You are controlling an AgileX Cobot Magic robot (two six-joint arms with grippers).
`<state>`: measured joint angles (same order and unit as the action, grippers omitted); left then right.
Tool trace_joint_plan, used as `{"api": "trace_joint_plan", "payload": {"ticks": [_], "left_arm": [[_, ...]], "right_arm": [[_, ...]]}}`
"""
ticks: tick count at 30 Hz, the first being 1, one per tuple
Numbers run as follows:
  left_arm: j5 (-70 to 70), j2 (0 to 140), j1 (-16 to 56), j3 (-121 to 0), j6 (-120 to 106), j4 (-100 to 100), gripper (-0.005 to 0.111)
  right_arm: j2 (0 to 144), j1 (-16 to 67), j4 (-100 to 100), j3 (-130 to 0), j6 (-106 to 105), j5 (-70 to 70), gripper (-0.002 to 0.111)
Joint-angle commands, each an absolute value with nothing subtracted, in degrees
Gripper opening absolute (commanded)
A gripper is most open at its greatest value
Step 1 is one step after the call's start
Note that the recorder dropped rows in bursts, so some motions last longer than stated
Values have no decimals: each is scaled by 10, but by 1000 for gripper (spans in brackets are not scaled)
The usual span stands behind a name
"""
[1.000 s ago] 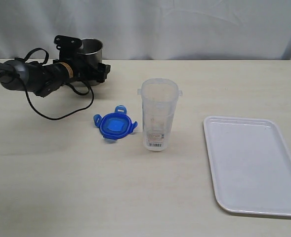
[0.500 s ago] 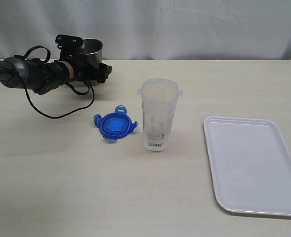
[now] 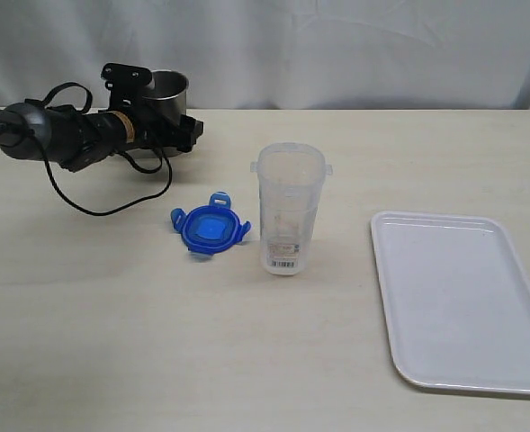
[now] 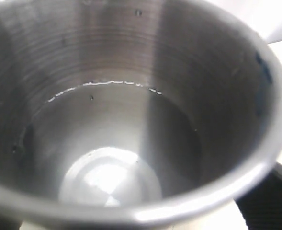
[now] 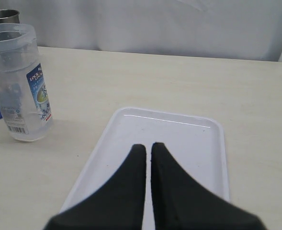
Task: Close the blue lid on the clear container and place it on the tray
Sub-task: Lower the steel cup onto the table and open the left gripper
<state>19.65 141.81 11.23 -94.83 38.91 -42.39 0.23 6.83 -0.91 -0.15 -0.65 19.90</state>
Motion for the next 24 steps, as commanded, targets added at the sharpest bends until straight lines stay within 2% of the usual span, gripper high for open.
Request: {"api": "trace_joint_plan", "payload": {"ticks": [1, 12, 24], "left_arm": [[199, 1409, 112, -945, 394, -427, 104], [198, 1407, 111, -945, 399, -431, 104], [149, 1398, 111, -945, 500, -542, 104]], "right_arm": [[0, 65, -8, 0, -4, 198, 4], [0, 65, -8, 0, -4, 198, 4], [0, 65, -8, 0, -4, 198, 4]]}}
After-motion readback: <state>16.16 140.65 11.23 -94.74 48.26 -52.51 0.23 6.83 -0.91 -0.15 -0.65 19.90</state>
